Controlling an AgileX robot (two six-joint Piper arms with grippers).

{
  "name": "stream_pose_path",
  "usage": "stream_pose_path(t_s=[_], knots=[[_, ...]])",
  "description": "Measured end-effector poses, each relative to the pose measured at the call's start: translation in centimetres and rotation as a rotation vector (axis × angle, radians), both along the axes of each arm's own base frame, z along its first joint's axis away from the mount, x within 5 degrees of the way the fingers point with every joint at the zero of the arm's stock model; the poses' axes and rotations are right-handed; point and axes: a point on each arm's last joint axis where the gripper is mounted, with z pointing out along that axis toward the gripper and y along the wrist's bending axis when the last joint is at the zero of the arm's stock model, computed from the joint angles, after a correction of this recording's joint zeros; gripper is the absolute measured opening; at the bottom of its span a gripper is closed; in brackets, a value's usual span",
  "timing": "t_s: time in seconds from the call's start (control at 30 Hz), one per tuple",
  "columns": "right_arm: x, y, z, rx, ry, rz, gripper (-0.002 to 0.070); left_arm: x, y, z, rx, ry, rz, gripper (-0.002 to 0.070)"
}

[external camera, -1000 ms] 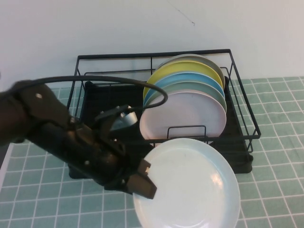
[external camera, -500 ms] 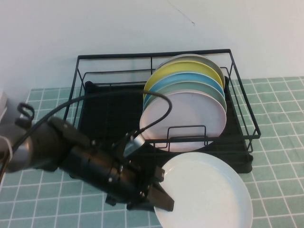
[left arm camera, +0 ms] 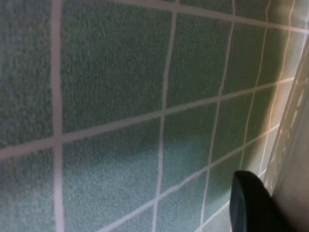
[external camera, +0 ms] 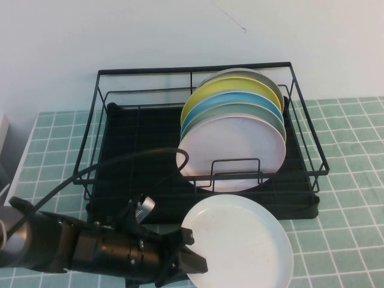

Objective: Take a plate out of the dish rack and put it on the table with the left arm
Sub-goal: Place the plate from the table

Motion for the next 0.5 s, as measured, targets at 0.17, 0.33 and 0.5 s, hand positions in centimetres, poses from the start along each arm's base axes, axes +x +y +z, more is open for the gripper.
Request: stream_pose_path(t_s=[0.17,0.33,0.5], knots=[[0.0,0.0,0.0,0.0,0.0,0.0,-0.0002,-0.05,0.02,-0.04,0.002,-0.009,-0.008,0.0097],[0.0,0.0,0.0,0.0,0.0,0.0,-0.0002,-0.12,0.07,-0.07,0.014,-0.021,-0.026,0.0278],[0.0,0.0,0.0,0.0,0.0,0.0,-0.0002,-0.19,0.17,0.42,0.023,-0.047,-0.036,0.053]])
